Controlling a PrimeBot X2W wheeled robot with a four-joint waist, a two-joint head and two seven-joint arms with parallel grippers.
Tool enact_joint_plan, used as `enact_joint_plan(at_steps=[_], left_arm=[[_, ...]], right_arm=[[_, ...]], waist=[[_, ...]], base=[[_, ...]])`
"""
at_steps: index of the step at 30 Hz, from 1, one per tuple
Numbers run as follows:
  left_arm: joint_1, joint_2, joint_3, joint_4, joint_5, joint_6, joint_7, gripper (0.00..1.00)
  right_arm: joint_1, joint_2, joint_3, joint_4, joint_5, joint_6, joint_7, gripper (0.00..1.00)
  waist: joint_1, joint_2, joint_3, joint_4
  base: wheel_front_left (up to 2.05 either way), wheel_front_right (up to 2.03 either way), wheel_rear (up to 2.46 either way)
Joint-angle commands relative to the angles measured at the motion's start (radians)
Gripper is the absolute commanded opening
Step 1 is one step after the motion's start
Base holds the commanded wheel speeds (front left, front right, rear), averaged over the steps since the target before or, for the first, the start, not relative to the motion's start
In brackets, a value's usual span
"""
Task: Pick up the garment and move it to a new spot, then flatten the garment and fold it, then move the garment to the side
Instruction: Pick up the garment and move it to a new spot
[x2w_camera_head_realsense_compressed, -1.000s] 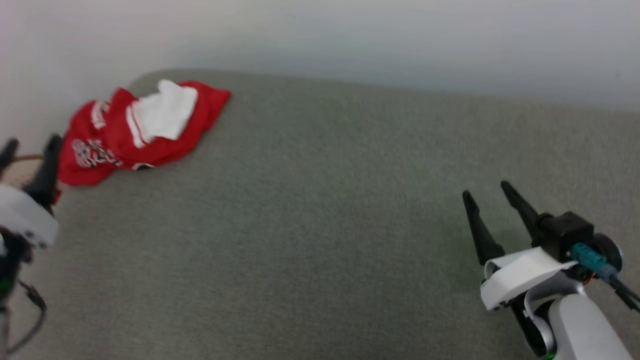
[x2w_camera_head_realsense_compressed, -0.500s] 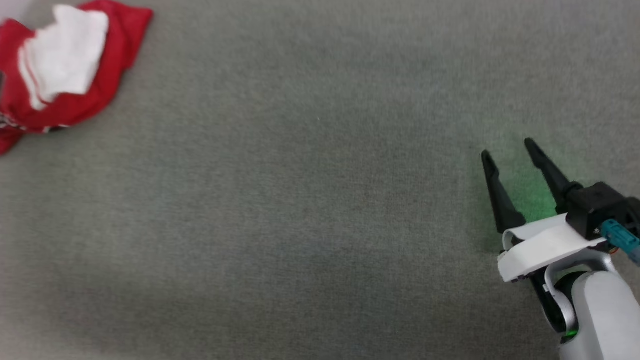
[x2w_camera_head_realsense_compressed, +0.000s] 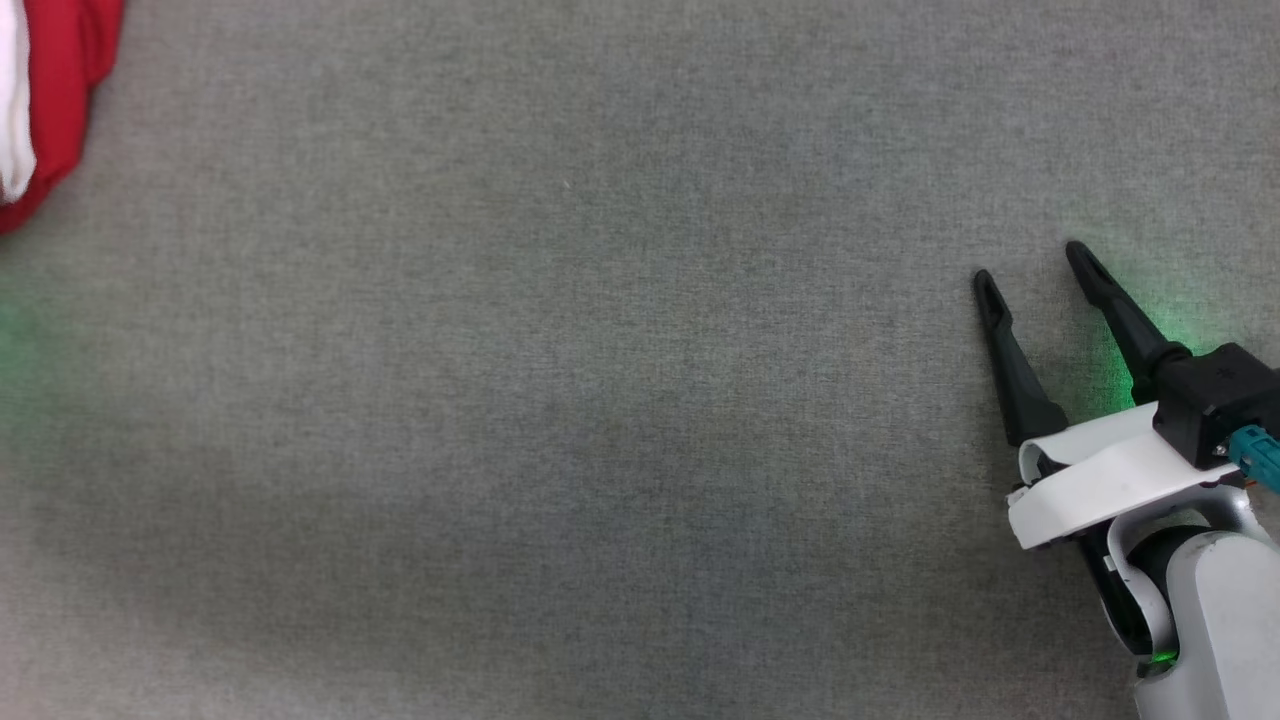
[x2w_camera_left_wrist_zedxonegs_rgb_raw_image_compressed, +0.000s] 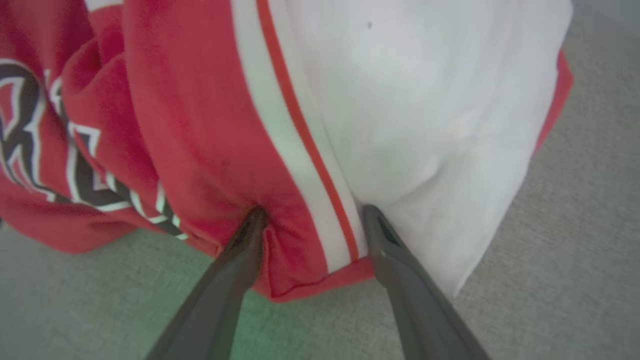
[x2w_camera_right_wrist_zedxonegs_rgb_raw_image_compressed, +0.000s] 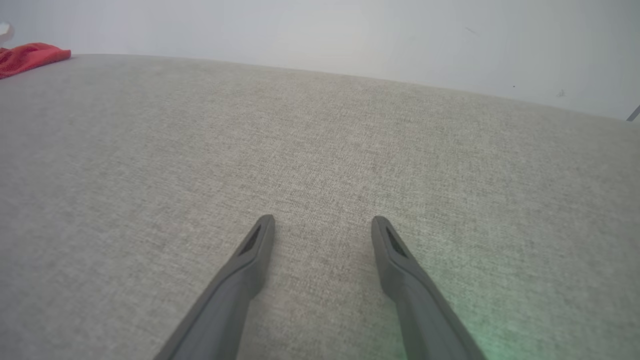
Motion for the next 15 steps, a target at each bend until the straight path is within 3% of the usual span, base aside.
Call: enact_joint_plan(at_steps=[1, 3, 4, 5, 6, 15], left_arm=[[-0.009, -0.012, -0.007, 0.016, -0.005, -0.001, 0.004, 1.0], [-0.021, -0.018, -0.017, 0.051, -0.002, -0.001, 0.001, 1.0], [-0.025, -0.027, -0.02, 0.066, -0.008, -0.001, 0.004, 0.84], [-0.03, -0.033, -0.027, 0.076, -0.007, -0.001, 0.001, 0.38], [-0.035, -0.034, -0.032, 0.082, 0.001, -0.001, -0.016, 0.0], [-0.077, -0.012, -0.07, 0.071, -0.002, -0.002, -0.171, 0.0]], right_arm=[[0.002, 0.001, -0.002, -0.008, -0.004, -0.001, 0.006, 1.0], [0.003, 0.003, -0.004, -0.017, -0.008, -0.001, 0.013, 1.0], [0.002, 0.005, -0.004, -0.02, -0.009, -0.001, 0.015, 1.0], [0.003, 0.005, -0.003, -0.021, -0.01, -0.001, 0.018, 1.0], [0.003, 0.007, -0.004, -0.023, -0.011, -0.001, 0.019, 1.0], [0.015, 0.014, -0.008, -0.002, 0.0, -0.001, 0.004, 1.0]], waist=[[0.0, -0.0001, 0.013, -0.009], [0.0, -0.0001, 0.019, -0.008], [0.0, -0.0001, 0.02, -0.007], [0.0, -0.0001, 0.02, -0.006], [0.0, -0.0001, 0.02, -0.004], [0.0, -0.0001, -0.04, 0.025]], base=[[0.0, 0.0, 0.0], [0.0, 0.0, 0.0], [0.0, 0.0, 0.0], [0.0, 0.0, 0.0], [0.0, 0.0, 0.0], [0.0, 0.0, 0.0]])
